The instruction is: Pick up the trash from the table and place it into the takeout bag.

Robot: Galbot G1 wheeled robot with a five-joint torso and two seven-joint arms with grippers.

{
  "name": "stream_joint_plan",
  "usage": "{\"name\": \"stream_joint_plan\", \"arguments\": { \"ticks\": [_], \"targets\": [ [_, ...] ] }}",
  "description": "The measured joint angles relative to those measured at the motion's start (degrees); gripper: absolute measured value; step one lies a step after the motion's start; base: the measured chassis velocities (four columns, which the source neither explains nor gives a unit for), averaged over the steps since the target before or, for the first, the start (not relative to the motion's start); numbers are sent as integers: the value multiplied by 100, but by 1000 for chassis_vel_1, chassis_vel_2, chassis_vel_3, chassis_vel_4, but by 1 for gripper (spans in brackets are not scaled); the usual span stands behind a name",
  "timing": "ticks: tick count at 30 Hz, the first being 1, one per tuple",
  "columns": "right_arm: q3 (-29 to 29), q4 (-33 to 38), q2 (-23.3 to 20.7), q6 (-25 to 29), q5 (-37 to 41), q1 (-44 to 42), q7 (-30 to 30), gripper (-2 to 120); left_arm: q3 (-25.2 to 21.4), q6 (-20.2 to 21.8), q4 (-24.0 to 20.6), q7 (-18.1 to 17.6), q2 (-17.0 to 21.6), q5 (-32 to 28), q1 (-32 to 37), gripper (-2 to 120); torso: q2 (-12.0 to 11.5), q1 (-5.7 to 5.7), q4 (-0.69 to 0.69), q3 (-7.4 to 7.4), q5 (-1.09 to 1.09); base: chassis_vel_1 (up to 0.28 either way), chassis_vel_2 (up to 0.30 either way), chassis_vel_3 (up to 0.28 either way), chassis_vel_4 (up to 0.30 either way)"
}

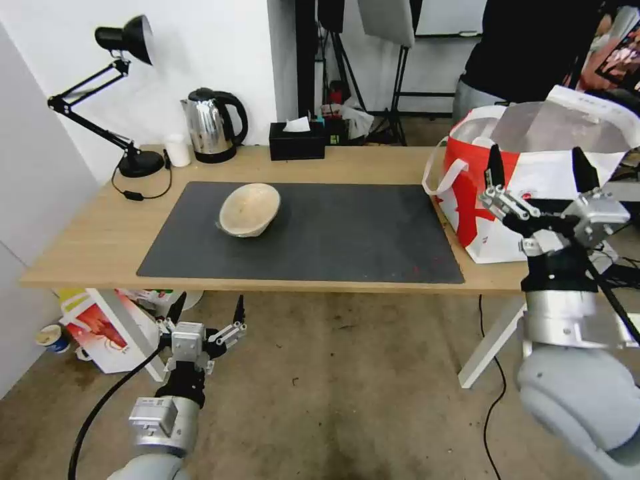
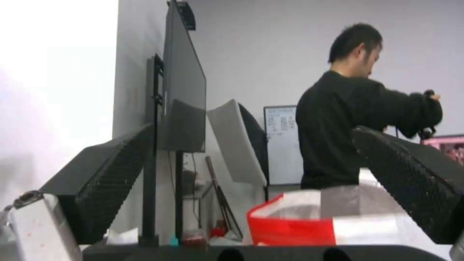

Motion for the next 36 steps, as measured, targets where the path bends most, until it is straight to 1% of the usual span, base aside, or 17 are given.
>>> {"name": "stream_joint_plan", "arguments": {
  "ticks": [6, 13, 25, 36],
  "targets": [
    [-61, 136, 24, -39, -405, -642, 186, 100, 0, 0, 0, 0, 0, 0, 0, 100, 0, 0, -1, 0, -1, 0, 0, 0, 0],
    [-263, -67, 7, -82, -520, -1135, 212, 100, 0, 0, 0, 0, 0, 0, 0, 100, 0, 0, 0, 0, 0, 0, 0, 0, 0],
    [-643, -238, 20, -160, -436, -1480, 410, 100, 0, 0, 0, 0, 0, 0, 0, 100, -1, 0, 0, 0, 0, 0, 0, 0, 0],
    [-830, -316, 81, -224, -452, -1600, 584, 100, 0, 0, 0, 0, 0, 0, 0, 100, -1, 0, 0, 0, -1, 0, 0, 0, 0]
  ]
}}
